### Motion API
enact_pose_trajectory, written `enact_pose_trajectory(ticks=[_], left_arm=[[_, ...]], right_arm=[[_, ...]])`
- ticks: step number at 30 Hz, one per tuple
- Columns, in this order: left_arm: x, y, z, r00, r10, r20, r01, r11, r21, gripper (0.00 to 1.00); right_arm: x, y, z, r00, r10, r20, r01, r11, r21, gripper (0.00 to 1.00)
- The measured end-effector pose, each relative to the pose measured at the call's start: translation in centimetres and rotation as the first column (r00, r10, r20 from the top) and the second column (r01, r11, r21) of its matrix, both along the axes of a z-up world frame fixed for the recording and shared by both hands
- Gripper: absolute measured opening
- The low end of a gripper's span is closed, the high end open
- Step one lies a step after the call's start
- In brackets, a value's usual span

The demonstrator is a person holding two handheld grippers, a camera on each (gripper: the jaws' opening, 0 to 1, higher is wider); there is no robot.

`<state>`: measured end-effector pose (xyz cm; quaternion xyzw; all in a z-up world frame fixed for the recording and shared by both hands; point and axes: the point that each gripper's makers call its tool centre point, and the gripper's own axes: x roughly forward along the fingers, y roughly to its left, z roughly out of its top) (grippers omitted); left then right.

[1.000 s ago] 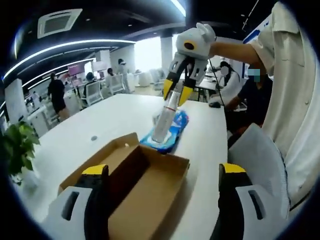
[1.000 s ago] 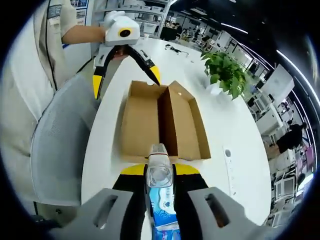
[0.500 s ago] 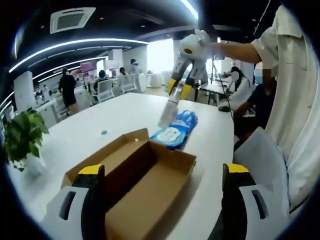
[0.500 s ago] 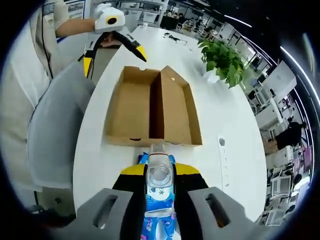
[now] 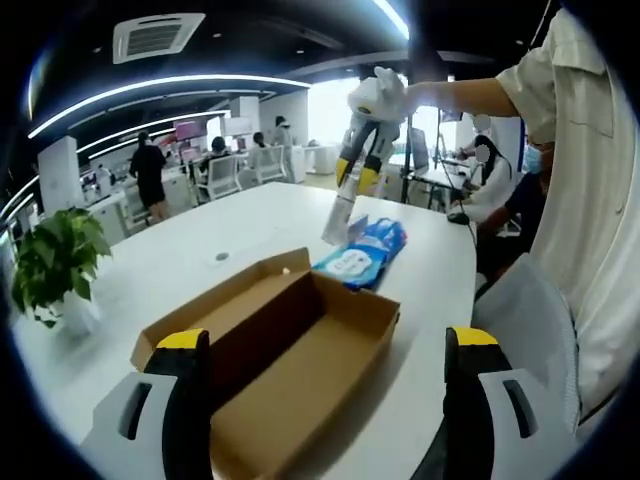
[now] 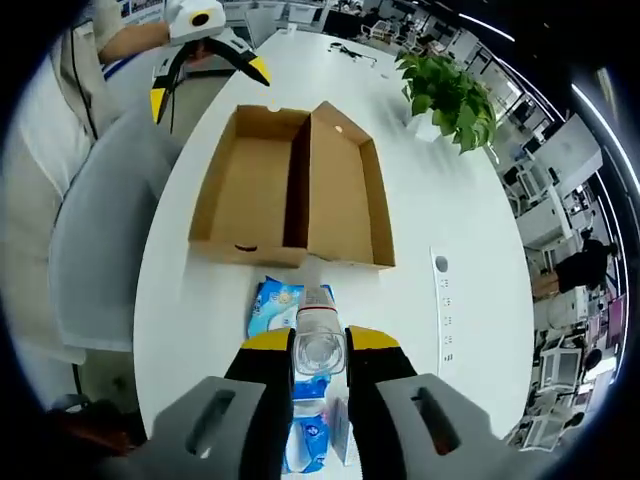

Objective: Operate the shoe box by opening the lid, removing the specified soft item, and placing it in the target area until the item is outside and the box remains undamaged.

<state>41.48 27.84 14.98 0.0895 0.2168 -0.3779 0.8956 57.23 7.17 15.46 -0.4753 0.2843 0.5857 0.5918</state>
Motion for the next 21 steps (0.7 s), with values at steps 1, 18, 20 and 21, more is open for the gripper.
enact_pose_trajectory(ticks=[1, 18, 20, 21], left_arm=[[0.0, 0.1, 0.1, 1.0, 0.006, 0.001, -0.006, 1.0, 0.0, 1.0], [-0.3, 2.0, -0.4, 0.998, 0.068, -0.006, -0.068, 0.998, 0.002, 1.0], [-0.4, 2.2, -0.4, 0.997, 0.076, -0.007, -0.076, 0.997, 0.002, 1.0], [-0.4, 2.3, -0.4, 0.997, 0.079, -0.008, -0.079, 0.997, 0.002, 1.0]], right_arm=[[0.2, -0.1, -0.1, 1.0, -0.001, -0.003, 0.001, 1.0, -0.006, 0.16], [3.8, -1.1, -2.7, 1.0, -0.009, -0.023, 0.006, 0.991, -0.134, 0.16], [4.2, -1.2, -3.1, 1.0, -0.008, -0.026, 0.004, 0.989, -0.15, 0.17], [4.4, -1.2, -3.5, 1.0, -0.011, -0.029, 0.006, 0.987, -0.161, 0.17]])
